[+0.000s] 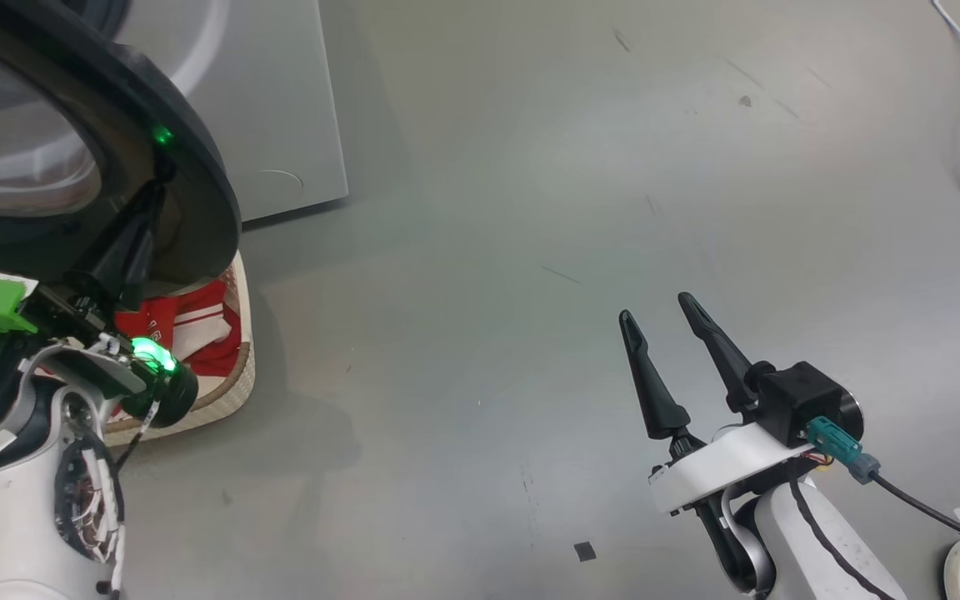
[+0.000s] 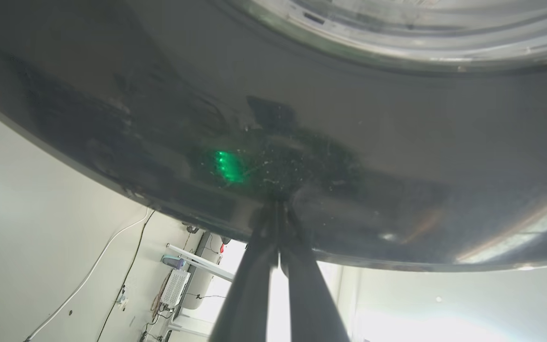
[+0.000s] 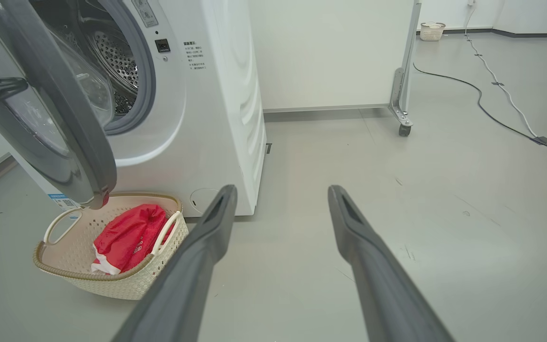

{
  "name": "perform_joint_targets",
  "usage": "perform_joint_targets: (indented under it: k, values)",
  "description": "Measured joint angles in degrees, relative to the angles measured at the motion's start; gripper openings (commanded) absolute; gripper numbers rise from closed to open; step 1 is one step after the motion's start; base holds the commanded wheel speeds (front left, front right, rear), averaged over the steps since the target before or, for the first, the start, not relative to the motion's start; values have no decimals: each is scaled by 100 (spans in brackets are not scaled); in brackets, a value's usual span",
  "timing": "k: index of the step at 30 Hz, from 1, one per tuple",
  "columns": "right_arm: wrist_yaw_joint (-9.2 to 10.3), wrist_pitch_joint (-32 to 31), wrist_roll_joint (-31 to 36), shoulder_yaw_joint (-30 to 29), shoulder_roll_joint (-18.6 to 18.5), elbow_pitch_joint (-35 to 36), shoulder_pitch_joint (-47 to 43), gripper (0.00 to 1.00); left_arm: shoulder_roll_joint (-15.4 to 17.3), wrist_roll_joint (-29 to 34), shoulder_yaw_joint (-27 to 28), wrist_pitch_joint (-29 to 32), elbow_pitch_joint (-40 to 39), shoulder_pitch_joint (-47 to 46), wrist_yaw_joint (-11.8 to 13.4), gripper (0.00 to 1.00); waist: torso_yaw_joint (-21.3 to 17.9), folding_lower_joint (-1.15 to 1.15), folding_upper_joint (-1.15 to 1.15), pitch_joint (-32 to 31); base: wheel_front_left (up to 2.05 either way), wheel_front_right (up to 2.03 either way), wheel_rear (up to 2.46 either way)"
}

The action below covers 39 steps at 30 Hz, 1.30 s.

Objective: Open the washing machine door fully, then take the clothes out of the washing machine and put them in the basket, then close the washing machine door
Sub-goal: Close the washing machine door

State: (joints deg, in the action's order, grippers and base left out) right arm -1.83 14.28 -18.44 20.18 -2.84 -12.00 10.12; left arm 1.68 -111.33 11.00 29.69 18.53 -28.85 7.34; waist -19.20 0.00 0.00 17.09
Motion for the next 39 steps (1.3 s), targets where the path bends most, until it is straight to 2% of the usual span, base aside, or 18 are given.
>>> perform_joint_targets:
  k: [6, 14, 20, 21, 22, 23, 24, 27, 34, 39]
  values:
    - [23, 0, 42, -196, 0, 11, -1, 100, -8, 444, -500, 58, 31, 169, -102, 0, 238, 0, 0, -109, 0, 0, 0]
    - [19, 1, 94, -348, -104, 10, -3, 100, 27, 1335, -1106, 97, -43, 781, -577, 0, 670, 0, 0, -308, 0, 0, 0]
    - [-7, 1, 113, -423, -177, 10, -12, 100, 575, 2487, -1578, -110, -188, 1122, -1082, 0, 1053, 0, 0, -472, 0, 0, 0]
    - [-7, 1, 113, -423, -177, 10, -12, 100, 575, 2487, -1578, -110, -188, 1122, -1082, 0, 1053, 0, 0, -472, 0, 0, 0]
    - [-8, 3, 130, -453, -211, 10, -21, 100, 745, 2927, -1770, -211, -253, 1216, -1274, 0, 1188, 0, 0, -525, 0, 0, 0]
    - [-10, 11, 131, -468, -225, 10, -27, 100, 824, 3154, -1856, -282, -269, 1260, -1348, 0, 1254, 0, 0, -550, 0, 0, 0]
    - [-10, 11, 131, -468, -225, 10, -27, 100, 824, 3154, -1856, -282, -269, 1260, -1348, 0, 1254, 0, 0, -550, 0, 0, 0]
    - [-10, 15, 142, -510, -258, 11, -90, 100, 1033, 3788, -1982, -606, -305, 1388, -1378, 0, 1461, 0, 0, -627, 0, 0, 0]
    - [-10, 15, 145, -614, -272, 14, -196, 100, 1518, 5152, -1998, -1701, -546, 1539, -1421, 0, 1906, 0, 0, -804, 0, 0, 0]
    - [-12, 15, 146, -622, -272, 15, -294, 100, 1566, 5756, -2035, -2409, -713, 1738, -1421, 0, 2158, 0, 0, -921, 0, 0, 0]
